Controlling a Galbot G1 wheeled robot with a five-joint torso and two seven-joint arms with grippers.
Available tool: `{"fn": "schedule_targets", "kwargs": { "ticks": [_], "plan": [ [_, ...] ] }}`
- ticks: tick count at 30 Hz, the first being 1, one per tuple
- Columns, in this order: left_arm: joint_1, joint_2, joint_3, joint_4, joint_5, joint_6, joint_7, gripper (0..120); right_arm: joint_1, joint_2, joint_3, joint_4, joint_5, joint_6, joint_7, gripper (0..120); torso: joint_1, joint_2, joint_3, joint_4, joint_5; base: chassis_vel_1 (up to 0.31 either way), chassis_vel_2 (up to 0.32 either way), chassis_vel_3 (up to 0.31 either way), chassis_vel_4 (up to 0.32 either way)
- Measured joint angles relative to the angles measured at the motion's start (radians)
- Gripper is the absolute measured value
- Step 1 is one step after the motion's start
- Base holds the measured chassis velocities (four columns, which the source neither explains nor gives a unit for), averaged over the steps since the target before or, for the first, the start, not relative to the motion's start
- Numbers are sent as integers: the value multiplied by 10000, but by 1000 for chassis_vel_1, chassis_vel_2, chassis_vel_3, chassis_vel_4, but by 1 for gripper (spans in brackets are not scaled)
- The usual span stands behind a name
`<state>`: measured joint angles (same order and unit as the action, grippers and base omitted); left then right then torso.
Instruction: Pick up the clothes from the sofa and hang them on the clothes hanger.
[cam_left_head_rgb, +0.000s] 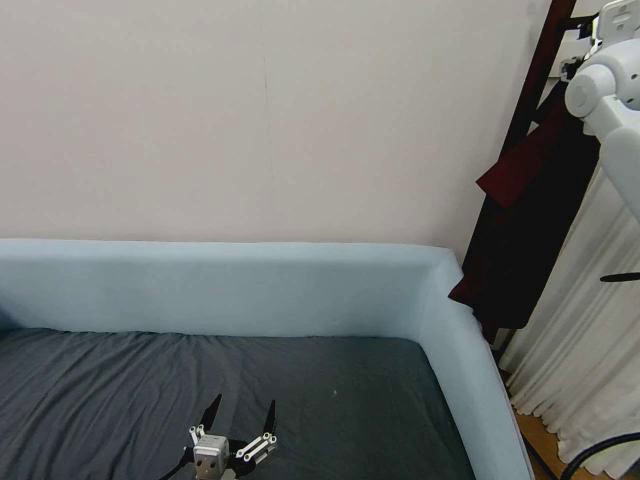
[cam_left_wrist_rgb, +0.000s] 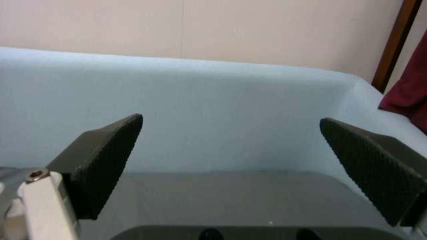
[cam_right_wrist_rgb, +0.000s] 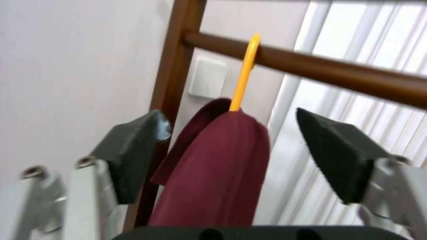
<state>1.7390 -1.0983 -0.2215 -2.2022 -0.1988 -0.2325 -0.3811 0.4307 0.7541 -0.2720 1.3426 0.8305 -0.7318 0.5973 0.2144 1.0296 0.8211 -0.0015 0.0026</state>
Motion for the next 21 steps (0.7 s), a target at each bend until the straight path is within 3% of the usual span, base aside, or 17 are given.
{"fn": "schedule_targets", "kwargs": {
  "ticks": [5, 6, 9, 10, 14, 18, 21],
  "plan": [
    [-2, 0, 0, 0, 0, 1, 0, 100, -1100, -1283, 919, 2486, 470, -3, -117, 99, 0, 0, 0, 4, 0, 0, 0, 0, 0],
    [-2, 0, 0, 0, 0, 1, 0, 100, -1100, -1283, 919, 2486, 470, -3, -117, 99, 0, 0, 0, 4, 0, 0, 0, 0, 0],
    [1, 1, 0, 0, -1, 0, -2, 100, -2671, -2598, 2272, 4858, 1871, 418, -319, 100, 0, 1, -2, -5, 1, 0, 0, 0, 0],
    [1, 1, 0, 0, -1, 0, -2, 100, -2671, -2598, 2272, 4858, 1871, 418, -319, 100, 0, 1, -2, -5, 1, 0, 0, 0, 0],
    [0, 0, 1, 0, 0, 0, 2, 100, -5420, -3809, 4134, 7285, 5026, 1418, -392, 100, -3, 3, -2, -2, 5, 0, 0, 0, 0],
    [-1, -1, 1, 0, 0, 1, 1, 100, -6409, -3903, 4905, 7749, 5528, 1704, -321, 100, -3, 3, -2, 5, -9, 0, 0, 0, 0],
    [0, 0, 0, 0, 0, 1, -1, 100, -8920, -3640, 6466, 8220, 5009, 2723, -803, 100, 0, 1, 1, 6, 0, 0, 0, 0, 0]
  ]
}}
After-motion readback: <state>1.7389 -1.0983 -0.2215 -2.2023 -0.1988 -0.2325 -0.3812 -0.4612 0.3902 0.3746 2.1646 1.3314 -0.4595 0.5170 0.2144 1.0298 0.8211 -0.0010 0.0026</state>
